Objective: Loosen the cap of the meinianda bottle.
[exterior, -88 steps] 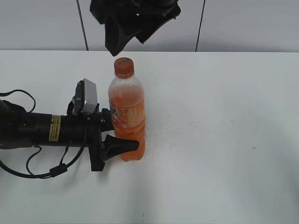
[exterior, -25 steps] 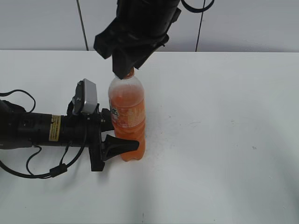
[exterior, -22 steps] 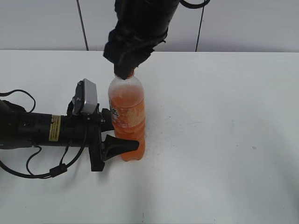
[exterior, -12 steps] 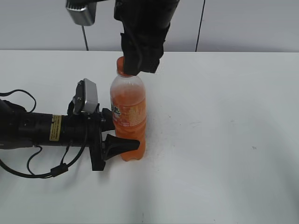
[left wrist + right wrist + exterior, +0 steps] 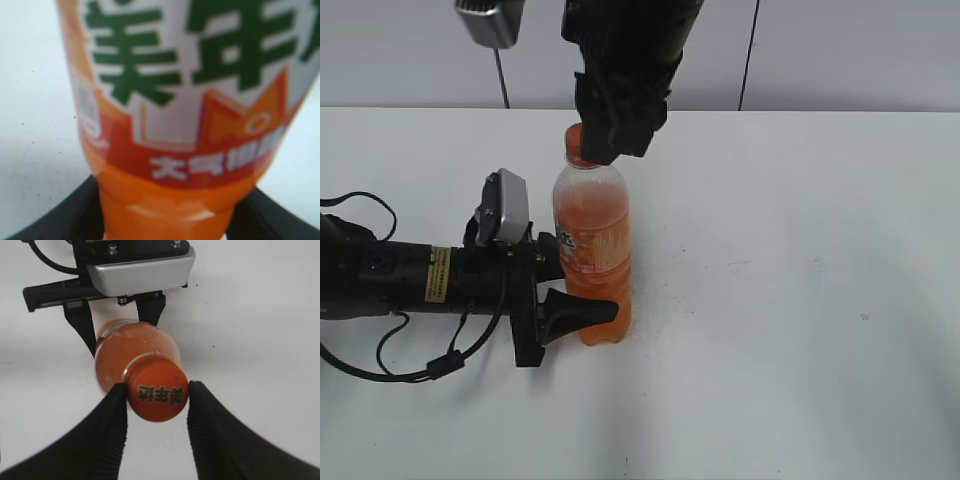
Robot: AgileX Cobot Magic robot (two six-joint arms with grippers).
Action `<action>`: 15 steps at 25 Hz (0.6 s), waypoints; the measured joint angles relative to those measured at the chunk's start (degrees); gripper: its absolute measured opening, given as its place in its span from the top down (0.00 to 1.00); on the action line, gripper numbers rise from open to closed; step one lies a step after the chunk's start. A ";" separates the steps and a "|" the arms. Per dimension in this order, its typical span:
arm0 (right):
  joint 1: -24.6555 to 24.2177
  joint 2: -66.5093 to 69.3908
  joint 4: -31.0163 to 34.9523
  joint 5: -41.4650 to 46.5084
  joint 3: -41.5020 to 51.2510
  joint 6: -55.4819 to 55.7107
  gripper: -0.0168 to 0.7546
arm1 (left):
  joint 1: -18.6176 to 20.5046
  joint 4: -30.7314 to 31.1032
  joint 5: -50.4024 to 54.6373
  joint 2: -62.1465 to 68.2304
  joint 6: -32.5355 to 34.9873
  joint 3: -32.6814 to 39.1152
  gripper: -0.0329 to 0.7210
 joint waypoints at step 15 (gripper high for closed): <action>-0.05 -4.39 0.10 0.32 0.00 51.12 0.35 | 0.00 0.12 0.00 0.00 0.00 0.00 0.42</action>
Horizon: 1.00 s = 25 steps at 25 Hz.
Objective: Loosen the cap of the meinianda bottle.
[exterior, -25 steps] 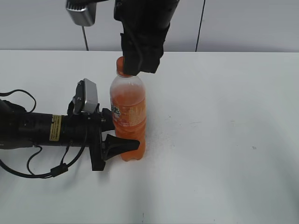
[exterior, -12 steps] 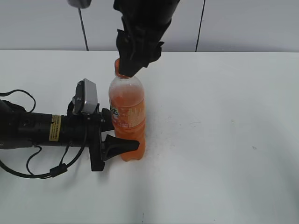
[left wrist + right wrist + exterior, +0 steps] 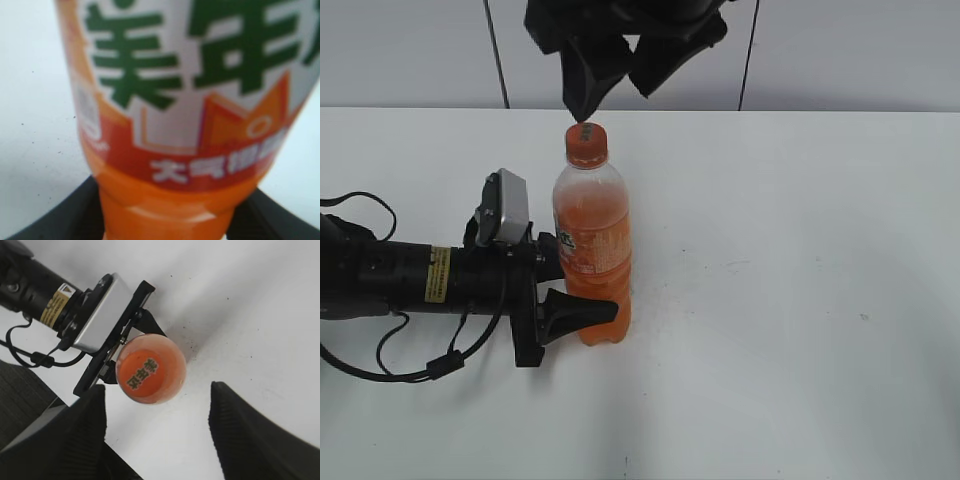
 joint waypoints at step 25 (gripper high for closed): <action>0.00 4.68 2.19 0.06 0.00 1.82 0.52 | 0.00 0.00 0.00 0.00 0.04 0.00 0.42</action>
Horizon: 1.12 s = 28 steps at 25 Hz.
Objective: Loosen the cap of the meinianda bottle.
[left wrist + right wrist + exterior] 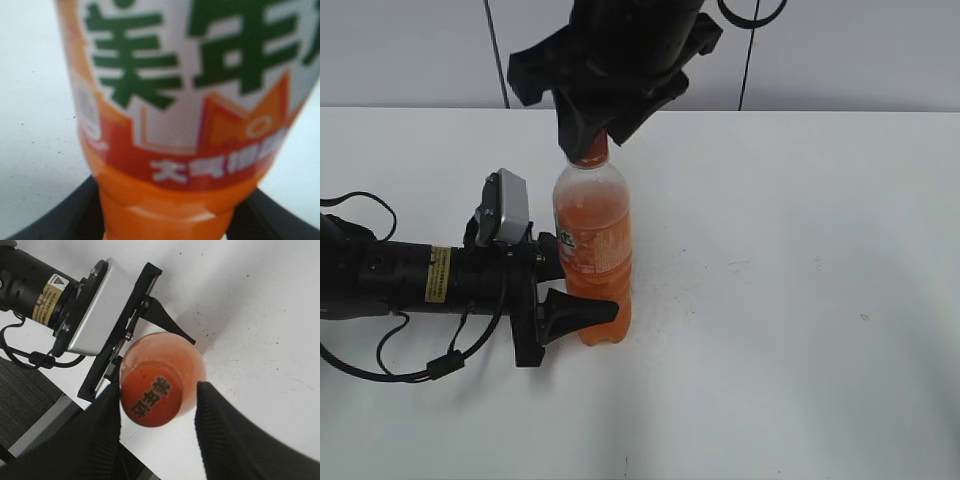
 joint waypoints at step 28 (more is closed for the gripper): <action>-0.10 -0.27 0.68 -0.53 -0.13 -54.76 0.59 | 0.06 -0.07 0.05 0.00 -0.06 0.00 0.42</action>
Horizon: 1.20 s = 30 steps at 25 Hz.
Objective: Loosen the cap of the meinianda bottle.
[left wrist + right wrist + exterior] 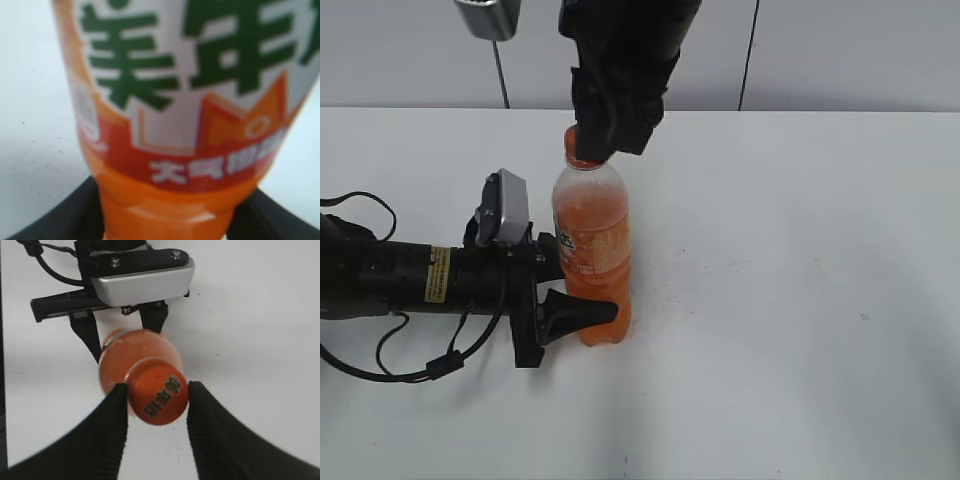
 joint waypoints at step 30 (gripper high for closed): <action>0.00 0.69 0.52 -0.50 0.10 56.12 0.37 | 0.00 0.18 -0.05 0.00 0.05 0.00 0.42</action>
